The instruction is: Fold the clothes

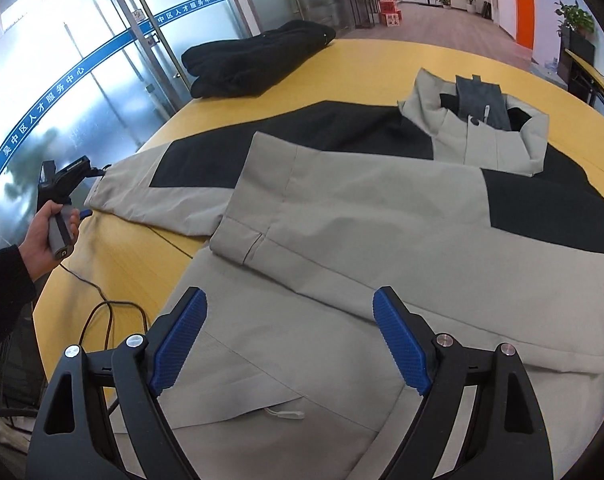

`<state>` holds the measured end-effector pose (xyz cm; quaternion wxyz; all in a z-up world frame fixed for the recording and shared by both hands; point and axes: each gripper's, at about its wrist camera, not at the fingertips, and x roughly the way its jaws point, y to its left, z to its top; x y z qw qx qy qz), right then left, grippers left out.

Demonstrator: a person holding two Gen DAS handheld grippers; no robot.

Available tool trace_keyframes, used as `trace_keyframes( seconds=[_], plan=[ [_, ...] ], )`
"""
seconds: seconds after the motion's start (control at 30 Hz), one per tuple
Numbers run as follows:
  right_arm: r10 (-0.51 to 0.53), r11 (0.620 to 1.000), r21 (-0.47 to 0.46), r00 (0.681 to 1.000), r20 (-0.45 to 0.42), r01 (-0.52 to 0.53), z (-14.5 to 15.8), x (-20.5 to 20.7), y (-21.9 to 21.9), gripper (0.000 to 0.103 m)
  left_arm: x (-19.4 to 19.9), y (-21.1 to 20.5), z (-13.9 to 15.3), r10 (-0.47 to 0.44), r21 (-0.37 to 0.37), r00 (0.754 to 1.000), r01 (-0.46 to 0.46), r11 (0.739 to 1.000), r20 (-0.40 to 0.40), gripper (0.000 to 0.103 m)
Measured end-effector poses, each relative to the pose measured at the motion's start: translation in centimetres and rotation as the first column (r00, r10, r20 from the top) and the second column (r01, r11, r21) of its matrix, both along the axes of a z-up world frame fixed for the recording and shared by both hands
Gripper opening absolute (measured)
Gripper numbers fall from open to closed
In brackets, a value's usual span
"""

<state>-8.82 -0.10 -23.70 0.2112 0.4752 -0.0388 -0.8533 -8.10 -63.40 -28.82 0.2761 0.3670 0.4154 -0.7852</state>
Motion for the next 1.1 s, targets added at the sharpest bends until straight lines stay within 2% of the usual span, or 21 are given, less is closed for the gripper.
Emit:
trace_keyframes(
  seconds=[0.33, 0.47, 0.5, 0.53, 0.57, 0.6, 0.63, 0.67, 0.8, 0.93, 1.1],
  plan=[
    [-0.032, 0.999, -0.015, 0.999, 0.040, 0.032, -1.6, 0.4, -0.1, 0.087, -0.4, 0.7, 0.1, -0.041, -0.088, 0.999, 0.040, 0.995, -0.012, 0.100],
    [-0.030, 0.999, -0.021, 0.999, 0.046, 0.031, -1.9, 0.7, -0.3, 0.087, -0.4, 0.0, -0.5, -0.044, -0.044, 0.994, 0.040, 0.998, -0.103, 0.098],
    [-0.029, 0.999, -0.023, 0.998, 0.047, 0.030, -1.9, 0.7, -0.4, 0.087, -0.3, -0.3, -0.6, -0.037, -0.027, 0.992, 0.034, 0.999, -0.123, 0.092],
    [-0.029, 0.999, -0.025, 0.998, 0.049, 0.030, -2.0, 0.8, -0.5, 0.087, -0.3, -0.6, -0.8, -0.030, -0.010, 0.989, 0.029, 1.000, -0.143, 0.081],
    [-0.028, 0.999, -0.026, 0.998, 0.050, 0.029, -2.1, 0.9, -0.6, 0.087, -0.2, -0.8, -1.0, -0.024, 0.005, 0.987, 0.025, 1.000, -0.157, 0.074],
    [-0.028, 0.999, -0.028, 0.998, 0.052, 0.029, -2.2, 0.9, -0.6, 0.087, -0.2, -1.1, -1.2, -0.018, 0.018, 0.987, 0.021, 1.000, -0.157, 0.057],
    [-0.027, 0.999, -0.030, 0.998, 0.053, 0.029, -2.2, 1.0, -0.7, 0.087, -0.2, -1.3, -1.3, -0.012, 0.026, 0.988, 0.017, 1.000, -0.156, 0.046],
    [-0.026, 0.999, -0.031, 0.998, 0.055, 0.028, -2.3, 1.1, -0.8, 0.087, -0.1, -1.4, -1.4, -0.009, 0.028, 0.989, 0.013, 1.000, -0.151, 0.042],
    [-0.029, 0.999, -0.041, 0.998, 0.054, 0.031, -2.3, 1.3, -0.8, 0.087, -0.1, -2.0, -1.9, 0.013, 0.046, 0.991, -0.007, 0.999, -0.133, 0.015],
    [-0.039, 0.998, -0.048, 0.999, 0.037, 0.040, -1.9, 1.5, -0.7, 0.087, 0.0, -1.9, -1.1, 0.030, 0.072, 0.981, -0.017, 0.997, -0.194, 0.004],
    [-0.068, 0.996, -0.063, 0.998, -0.001, 0.068, -0.9, 1.4, 0.2, 0.087, -0.3, 0.0, 2.9, 0.010, 0.087, 0.944, 0.020, 0.996, -0.329, 0.002]
  ],
)
